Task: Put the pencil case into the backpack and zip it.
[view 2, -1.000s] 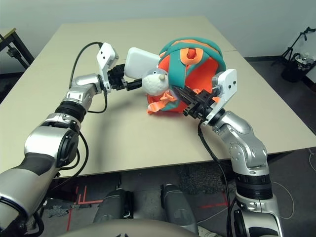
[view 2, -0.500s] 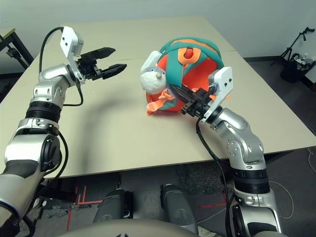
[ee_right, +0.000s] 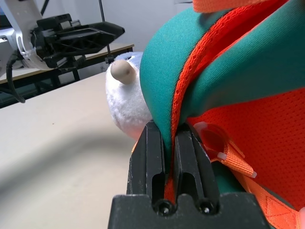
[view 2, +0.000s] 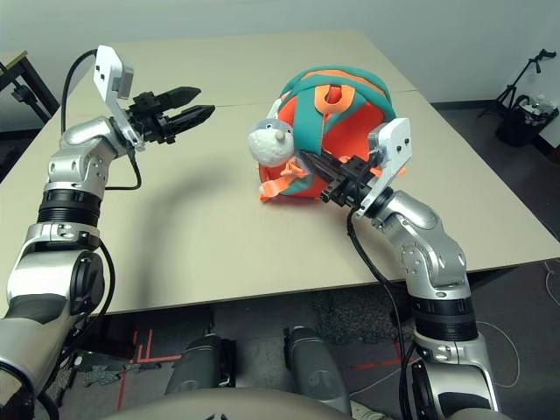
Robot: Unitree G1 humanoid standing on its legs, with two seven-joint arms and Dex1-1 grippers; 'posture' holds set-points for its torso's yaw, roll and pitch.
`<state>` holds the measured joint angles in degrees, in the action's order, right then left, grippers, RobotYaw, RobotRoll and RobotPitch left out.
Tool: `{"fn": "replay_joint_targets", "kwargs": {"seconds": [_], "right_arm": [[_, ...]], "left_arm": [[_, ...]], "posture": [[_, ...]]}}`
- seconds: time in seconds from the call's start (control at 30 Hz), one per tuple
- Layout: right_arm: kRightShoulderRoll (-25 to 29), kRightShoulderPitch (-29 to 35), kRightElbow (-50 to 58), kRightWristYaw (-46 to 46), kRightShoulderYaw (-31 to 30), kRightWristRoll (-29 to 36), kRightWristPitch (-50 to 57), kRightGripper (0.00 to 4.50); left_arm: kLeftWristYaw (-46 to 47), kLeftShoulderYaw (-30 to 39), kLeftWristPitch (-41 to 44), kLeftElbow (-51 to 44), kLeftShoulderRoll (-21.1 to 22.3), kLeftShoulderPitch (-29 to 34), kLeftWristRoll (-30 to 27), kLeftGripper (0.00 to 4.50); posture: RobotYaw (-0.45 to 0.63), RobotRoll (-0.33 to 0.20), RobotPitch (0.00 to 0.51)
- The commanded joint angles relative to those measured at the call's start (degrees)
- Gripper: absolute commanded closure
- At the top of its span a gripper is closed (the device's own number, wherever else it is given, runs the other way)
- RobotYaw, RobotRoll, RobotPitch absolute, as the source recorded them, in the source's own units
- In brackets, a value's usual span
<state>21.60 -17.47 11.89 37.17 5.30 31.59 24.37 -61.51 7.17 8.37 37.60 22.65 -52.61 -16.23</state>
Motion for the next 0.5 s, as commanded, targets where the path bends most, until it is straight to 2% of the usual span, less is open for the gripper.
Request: {"fn": "replay_joint_targets", "kwargs": {"seconds": [0.03, 0.1, 0.5], "right_arm": [[-0.2, -0.4, 1.0, 0.8, -1.0, -0.1, -0.6, 4.5], [-0.3, -0.2, 1.3, 0.6, -0.9, -0.1, -0.6, 4.5], [-0.7, 1.0, 2.7, -0.2, -1.0, -0.5, -0.8, 4.5]], "left_arm": [[0.1, -1.2, -0.8, 3.0, -1.0, -1.1, 0.3, 3.76], [0.1, -1.8, -2.4, 4.2, -1.6, -1.4, 1.0, 4.47], [-0.3, -4.1, -8.3, 12.7, -6.5, -3.9, 2.6, 4.47]], "posture": [[-0.2, 0.0, 0.028], [-0.2, 0.0, 0.028], [-0.22, 0.0, 0.032]]}}
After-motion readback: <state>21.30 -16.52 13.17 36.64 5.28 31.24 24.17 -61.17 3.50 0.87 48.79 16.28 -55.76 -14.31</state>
